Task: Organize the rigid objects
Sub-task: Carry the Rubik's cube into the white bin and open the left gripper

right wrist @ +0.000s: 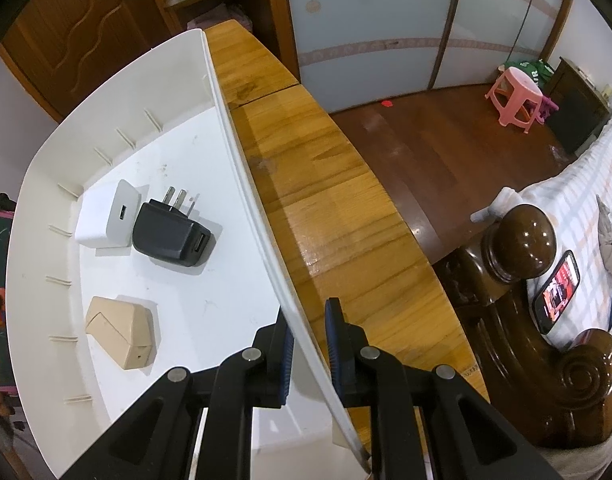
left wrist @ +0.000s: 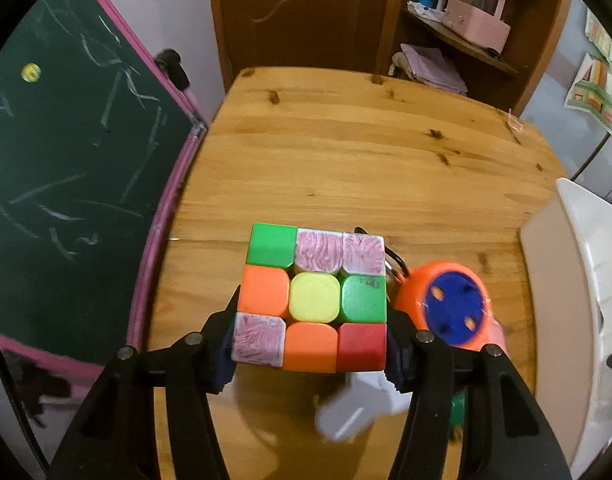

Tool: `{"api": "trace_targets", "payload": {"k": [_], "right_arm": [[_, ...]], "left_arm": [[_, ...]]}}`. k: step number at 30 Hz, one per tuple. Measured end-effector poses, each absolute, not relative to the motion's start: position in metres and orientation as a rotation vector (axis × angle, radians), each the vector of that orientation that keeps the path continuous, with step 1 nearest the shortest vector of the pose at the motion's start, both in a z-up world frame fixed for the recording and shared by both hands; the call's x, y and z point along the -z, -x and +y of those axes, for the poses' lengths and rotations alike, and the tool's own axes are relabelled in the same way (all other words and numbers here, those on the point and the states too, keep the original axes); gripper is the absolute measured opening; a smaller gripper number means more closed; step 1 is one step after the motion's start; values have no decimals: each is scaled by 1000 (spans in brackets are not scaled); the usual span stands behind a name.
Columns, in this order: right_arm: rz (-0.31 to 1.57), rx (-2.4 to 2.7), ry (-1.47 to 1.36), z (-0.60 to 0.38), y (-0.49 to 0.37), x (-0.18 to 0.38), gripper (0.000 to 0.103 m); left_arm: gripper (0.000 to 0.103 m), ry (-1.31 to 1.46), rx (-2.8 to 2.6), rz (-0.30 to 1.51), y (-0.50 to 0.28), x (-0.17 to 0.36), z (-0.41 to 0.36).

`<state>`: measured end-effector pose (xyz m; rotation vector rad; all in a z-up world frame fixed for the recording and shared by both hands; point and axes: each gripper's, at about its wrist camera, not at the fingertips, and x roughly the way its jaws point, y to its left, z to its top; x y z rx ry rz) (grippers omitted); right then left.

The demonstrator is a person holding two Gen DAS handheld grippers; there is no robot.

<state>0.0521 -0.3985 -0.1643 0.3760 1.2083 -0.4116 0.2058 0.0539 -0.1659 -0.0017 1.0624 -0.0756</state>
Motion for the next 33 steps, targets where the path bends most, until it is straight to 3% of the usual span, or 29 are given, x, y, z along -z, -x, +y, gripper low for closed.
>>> {"api": "trace_targets", "payload": {"k": [9, 19, 24, 33], "right_arm": [[1179, 383, -370, -397, -47, 167, 16], [1150, 308, -449, -407, -41, 176, 13], [1119, 263, -488, -414, -35, 172, 13], [1076, 178, -578, -427, -31, 169, 11]], "left_arm": [[61, -19, 198, 973, -138, 92, 17], [61, -110, 427, 825, -100, 4, -88], [61, -173, 517, 814, -99, -8, -143], [61, -269, 600, 905, -120, 20, -235]]}}
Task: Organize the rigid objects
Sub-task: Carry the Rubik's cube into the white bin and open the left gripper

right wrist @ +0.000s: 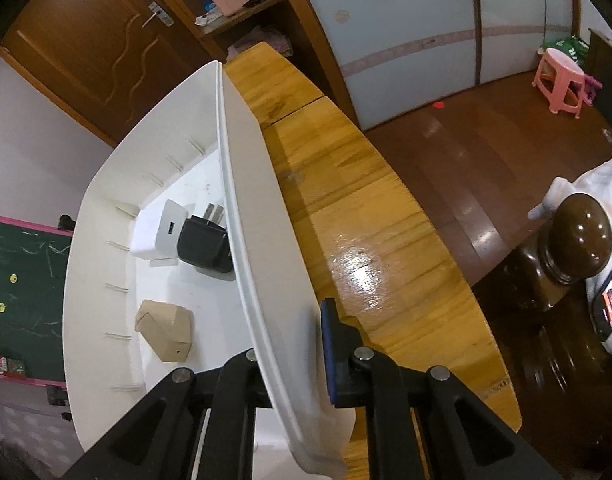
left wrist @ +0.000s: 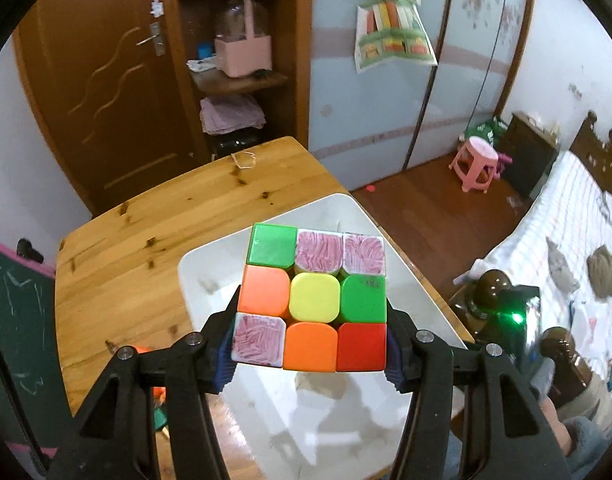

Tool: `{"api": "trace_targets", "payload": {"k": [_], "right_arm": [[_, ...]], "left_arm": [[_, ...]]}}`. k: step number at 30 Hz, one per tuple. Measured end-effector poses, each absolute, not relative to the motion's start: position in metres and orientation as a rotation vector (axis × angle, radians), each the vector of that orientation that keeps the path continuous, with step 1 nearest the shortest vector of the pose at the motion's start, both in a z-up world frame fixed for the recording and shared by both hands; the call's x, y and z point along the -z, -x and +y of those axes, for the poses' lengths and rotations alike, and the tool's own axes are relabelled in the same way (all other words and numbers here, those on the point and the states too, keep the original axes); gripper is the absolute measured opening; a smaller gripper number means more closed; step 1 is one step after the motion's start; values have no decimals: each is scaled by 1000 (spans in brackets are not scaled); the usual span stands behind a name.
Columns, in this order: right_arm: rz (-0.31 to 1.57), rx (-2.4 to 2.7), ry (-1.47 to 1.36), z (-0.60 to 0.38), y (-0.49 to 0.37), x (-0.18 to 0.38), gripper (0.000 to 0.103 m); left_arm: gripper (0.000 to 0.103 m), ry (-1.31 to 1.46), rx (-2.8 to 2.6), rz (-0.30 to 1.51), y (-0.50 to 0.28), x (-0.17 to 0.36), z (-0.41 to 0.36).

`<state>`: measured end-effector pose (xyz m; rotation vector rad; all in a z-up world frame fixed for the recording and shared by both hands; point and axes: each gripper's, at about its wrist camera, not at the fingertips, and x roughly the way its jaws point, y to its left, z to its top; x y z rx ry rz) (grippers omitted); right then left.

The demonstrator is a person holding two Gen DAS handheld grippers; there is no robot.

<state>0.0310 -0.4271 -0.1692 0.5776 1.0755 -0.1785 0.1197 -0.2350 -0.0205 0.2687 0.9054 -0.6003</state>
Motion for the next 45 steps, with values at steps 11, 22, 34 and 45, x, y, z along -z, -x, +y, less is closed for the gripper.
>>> {"api": "trace_targets", "payload": {"k": [11, 22, 34, 45], "right_arm": [[1065, 154, -590, -431, -30, 171, 12], [1063, 151, -589, -431, -29, 170, 12], [1066, 154, -588, -432, -30, 170, 12], [1069, 165, -587, -429, -31, 170, 12]], "left_arm": [[61, -348, 546, 1090, -175, 113, -316], [61, -349, 506, 1242, -202, 169, -345], [62, -312, 495, 1312, -217, 186, -345], [89, -328, 516, 1247, -203, 161, -335]]}}
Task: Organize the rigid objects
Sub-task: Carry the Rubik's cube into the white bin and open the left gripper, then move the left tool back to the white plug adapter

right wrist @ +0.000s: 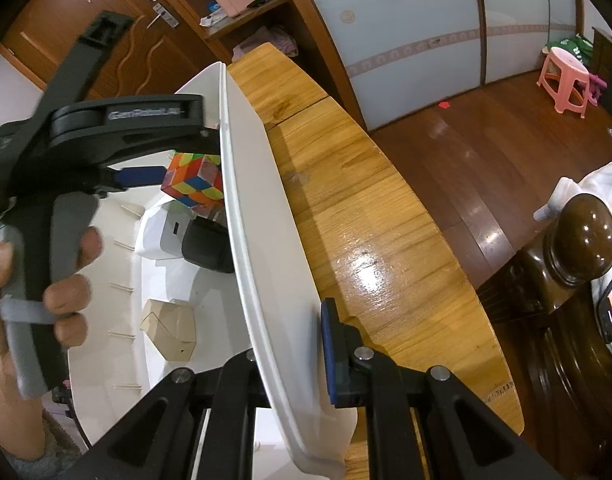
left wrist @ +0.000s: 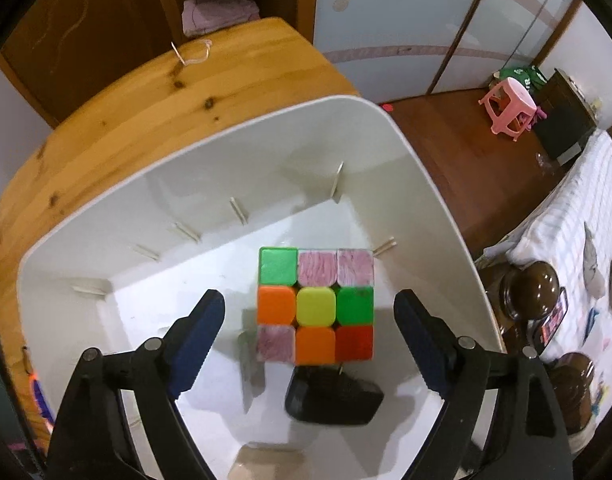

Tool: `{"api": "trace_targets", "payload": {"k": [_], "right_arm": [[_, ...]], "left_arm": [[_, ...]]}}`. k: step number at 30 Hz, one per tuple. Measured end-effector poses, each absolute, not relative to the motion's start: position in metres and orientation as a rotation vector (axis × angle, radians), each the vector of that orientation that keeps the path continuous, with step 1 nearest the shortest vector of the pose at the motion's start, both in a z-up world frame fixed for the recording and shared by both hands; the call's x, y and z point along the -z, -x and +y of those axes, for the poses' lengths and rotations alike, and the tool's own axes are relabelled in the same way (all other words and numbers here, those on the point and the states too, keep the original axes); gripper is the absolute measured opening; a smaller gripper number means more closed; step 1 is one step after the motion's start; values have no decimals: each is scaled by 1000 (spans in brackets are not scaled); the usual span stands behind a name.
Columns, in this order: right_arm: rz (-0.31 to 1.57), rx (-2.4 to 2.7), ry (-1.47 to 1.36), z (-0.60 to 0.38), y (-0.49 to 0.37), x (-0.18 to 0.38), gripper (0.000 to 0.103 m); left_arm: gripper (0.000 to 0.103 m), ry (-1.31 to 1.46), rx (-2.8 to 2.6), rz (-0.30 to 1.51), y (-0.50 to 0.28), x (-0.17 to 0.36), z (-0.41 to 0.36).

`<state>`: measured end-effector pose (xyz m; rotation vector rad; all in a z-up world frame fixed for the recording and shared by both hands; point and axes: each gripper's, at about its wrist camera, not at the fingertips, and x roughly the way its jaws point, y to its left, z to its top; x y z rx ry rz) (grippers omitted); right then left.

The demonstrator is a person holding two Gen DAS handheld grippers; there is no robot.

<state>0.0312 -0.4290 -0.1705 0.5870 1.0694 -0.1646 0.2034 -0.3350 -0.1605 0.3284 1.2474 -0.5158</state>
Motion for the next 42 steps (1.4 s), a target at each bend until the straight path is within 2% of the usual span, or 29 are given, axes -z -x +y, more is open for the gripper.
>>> {"api": "trace_targets", "payload": {"k": [13, 27, 34, 42], "right_arm": [[1077, 176, -595, -430, -33, 169, 11], [1091, 193, -601, -430, -34, 169, 11], [1111, 232, -559, -424, -37, 165, 10], [1124, 283, -499, -418, -43, 157, 10]], "left_arm": [[89, -452, 548, 1055, -138, 81, -277], [89, -242, 307, 963, -116, 21, -104], [89, -170, 140, 948, -121, 34, -23], [89, -191, 128, 1040, -138, 106, 20]]}}
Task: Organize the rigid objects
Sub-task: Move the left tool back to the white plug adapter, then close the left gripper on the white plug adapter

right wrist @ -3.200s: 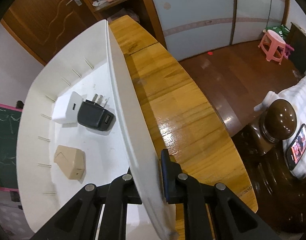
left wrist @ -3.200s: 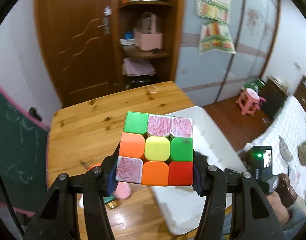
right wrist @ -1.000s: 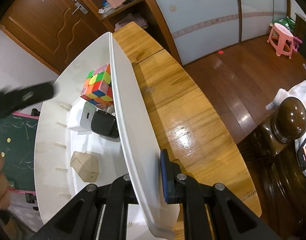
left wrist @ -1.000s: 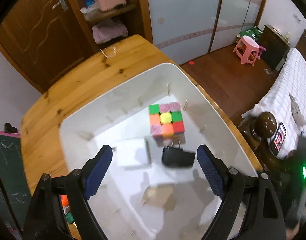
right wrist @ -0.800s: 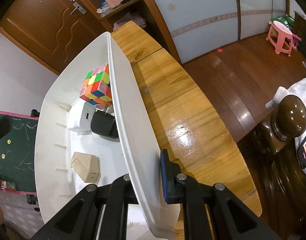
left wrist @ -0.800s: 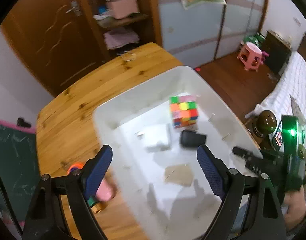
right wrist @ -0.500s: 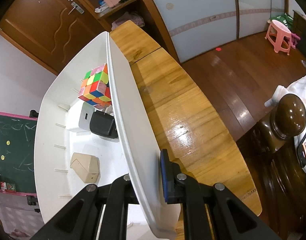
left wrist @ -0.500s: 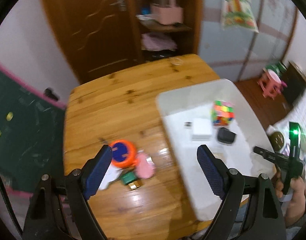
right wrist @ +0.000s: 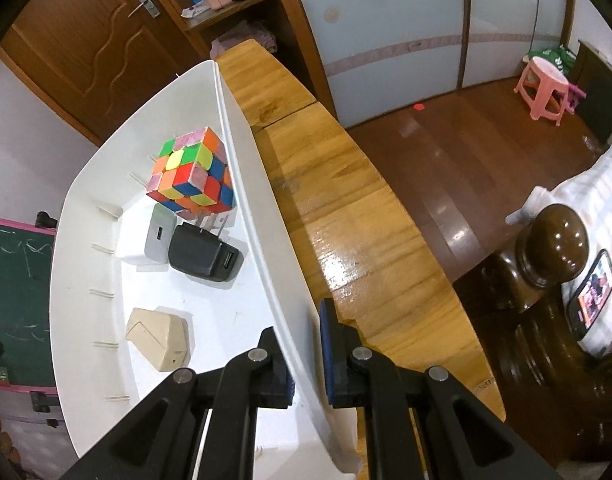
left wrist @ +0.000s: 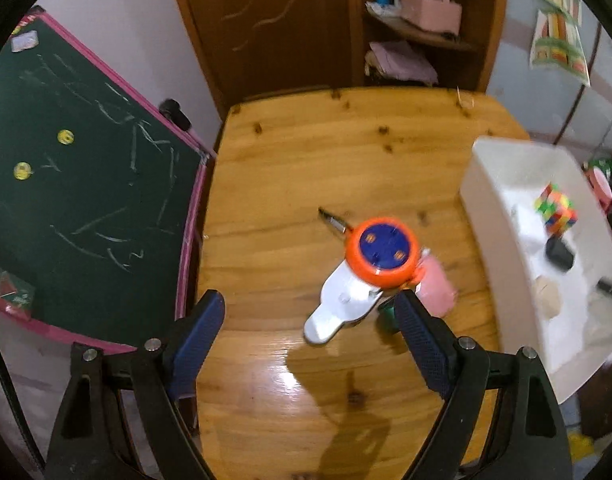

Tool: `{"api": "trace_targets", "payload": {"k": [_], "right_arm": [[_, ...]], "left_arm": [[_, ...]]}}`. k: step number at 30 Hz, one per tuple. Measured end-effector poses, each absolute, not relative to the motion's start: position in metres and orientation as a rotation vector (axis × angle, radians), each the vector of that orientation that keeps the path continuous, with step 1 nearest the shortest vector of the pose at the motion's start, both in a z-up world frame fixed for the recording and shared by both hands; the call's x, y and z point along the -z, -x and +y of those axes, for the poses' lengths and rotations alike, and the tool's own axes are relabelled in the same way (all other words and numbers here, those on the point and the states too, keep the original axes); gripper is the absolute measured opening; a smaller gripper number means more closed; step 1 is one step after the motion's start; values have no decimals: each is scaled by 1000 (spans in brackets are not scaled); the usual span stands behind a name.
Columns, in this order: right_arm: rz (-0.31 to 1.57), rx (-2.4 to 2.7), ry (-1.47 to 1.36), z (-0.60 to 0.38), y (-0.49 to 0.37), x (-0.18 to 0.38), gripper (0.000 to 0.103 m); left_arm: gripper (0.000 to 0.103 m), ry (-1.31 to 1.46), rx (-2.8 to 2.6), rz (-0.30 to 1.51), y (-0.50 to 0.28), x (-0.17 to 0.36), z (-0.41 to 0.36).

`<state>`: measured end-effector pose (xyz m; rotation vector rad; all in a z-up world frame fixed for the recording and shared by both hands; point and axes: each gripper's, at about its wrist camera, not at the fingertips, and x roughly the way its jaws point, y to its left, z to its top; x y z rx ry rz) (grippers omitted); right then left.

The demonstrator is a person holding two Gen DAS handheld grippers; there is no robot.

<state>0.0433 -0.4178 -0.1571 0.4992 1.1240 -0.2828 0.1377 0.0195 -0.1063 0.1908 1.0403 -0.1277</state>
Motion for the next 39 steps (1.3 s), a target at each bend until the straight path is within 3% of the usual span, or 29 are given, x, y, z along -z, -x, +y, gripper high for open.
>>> {"api": "trace_targets", "payload": {"k": [5, 14, 33, 36, 39], "right_arm": [[1130, 308, -481, -416, -47, 155, 10], [1141, 337, -471, -413, -49, 153, 11], [1142, 364, -457, -408, -50, 153, 13], [1142, 364, -459, -408, -50, 153, 13], [1141, 364, -462, -408, -50, 152, 13]], "left_arm": [[89, -225, 238, 1131, -150, 156, 24], [89, -304, 361, 1189, -169, 200, 22], [88, -438, 532, 1154, -190, 222, 3], [81, -419, 569, 1145, -191, 221, 5], [61, -393, 596, 1138, -191, 218, 5]]}}
